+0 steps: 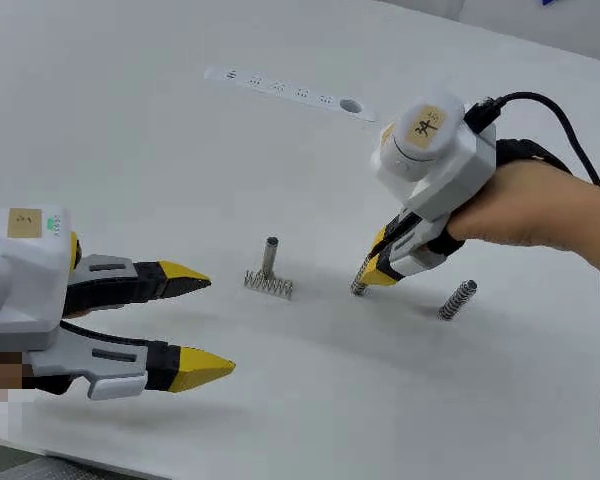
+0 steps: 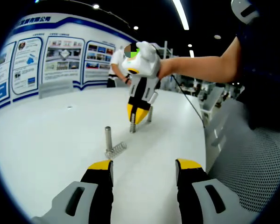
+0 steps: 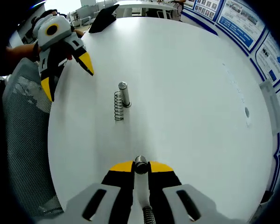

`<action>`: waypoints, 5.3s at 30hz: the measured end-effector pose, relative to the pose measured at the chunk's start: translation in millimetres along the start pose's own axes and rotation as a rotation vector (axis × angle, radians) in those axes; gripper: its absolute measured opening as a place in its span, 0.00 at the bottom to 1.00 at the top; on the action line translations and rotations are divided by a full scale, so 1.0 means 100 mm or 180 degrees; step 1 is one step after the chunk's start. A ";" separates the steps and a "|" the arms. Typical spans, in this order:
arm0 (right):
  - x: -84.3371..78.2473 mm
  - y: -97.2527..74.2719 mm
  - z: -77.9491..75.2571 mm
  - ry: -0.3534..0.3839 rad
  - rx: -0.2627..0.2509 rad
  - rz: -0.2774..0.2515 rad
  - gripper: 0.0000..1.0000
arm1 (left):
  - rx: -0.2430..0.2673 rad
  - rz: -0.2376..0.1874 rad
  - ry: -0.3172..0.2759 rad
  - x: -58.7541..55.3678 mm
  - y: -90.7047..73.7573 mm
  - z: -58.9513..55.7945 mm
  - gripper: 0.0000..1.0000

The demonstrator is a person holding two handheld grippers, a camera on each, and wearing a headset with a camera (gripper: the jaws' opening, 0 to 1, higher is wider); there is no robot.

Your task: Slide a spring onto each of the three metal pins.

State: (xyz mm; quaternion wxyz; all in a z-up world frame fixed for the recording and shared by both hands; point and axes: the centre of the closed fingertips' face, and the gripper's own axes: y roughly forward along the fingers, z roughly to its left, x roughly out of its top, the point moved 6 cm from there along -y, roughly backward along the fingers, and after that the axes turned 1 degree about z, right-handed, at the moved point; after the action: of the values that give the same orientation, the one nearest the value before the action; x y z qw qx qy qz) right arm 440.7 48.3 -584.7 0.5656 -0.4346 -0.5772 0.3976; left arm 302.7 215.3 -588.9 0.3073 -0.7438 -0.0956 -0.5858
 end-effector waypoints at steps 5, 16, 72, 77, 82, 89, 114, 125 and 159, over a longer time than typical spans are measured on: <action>-0.01 0.01 0.00 0.0020 0.0002 -0.0015 0.13 | 0.0003 0.0004 -0.0002 0.00 0.00 0.00 0.55; 0.07 -0.17 0.05 -0.0027 -0.0134 -0.0212 0.19 | -0.0003 0.0010 0.0036 0.04 0.01 -0.02 0.55; 0.52 0.24 0.54 -0.0098 0.0183 -0.0531 0.12 | 0.0011 0.0131 0.0047 0.00 0.01 -0.01 0.51; 0.54 0.08 0.67 -0.0146 0.0257 -0.0569 0.12 | -0.0060 0.0196 0.0132 0.01 0.07 -0.04 0.50; 0.58 -0.08 0.81 -0.0223 0.0308 -0.0616 0.12 | -0.0137 0.0239 0.0225 0.04 0.13 -0.08 0.49; 0.68 -0.24 0.99 -0.0334 0.0381 -0.0597 0.12 | -0.0234 0.0328 0.0460 0.09 0.19 -0.14 0.45; 0.87 -0.42 1.17 -0.0528 0.0397 -0.0879 0.12 | -0.0391 0.0280 0.0763 0.18 0.21 -0.22 0.11; 0.87 -0.42 1.16 -0.0534 0.0369 -0.0916 0.15 | -0.0361 0.0103 0.0649 0.25 0.19 -0.23 0.10; 0.78 -0.47 0.95 -0.0392 0.0267 -0.0817 0.12 | -0.0204 -0.0095 0.0357 0.21 0.10 -0.13 0.24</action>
State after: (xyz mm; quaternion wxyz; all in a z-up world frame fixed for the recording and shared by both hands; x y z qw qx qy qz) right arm 344.3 110.7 -520.1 0.5929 -0.3080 -0.6444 0.3718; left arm 303.1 195.3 -571.1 0.2795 -0.7177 -0.0705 -0.6339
